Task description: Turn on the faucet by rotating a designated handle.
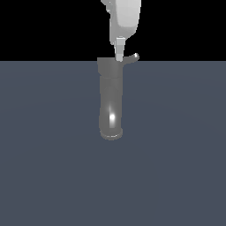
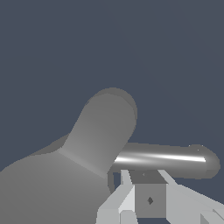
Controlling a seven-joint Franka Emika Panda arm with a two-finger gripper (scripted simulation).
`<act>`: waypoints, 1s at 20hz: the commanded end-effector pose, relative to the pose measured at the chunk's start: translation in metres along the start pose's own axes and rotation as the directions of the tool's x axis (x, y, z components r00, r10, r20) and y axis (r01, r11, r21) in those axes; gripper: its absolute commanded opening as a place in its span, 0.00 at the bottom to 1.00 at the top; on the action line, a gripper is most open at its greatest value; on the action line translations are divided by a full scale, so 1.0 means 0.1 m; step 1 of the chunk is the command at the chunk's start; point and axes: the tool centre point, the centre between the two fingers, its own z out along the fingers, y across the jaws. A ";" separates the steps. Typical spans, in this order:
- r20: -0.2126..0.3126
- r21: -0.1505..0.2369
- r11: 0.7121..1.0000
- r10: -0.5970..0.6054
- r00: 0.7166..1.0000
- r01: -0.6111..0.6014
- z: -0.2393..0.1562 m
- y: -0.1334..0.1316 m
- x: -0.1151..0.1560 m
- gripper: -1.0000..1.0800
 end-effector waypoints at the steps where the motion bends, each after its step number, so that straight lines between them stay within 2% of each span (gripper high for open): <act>1: 0.006 0.000 1.000 -0.002 1.000 0.002 0.00 0.00 -0.01 0.00; 20: -0.001 0.011 0.998 0.062 0.998 -0.062 -0.01 -0.50 0.51 0.00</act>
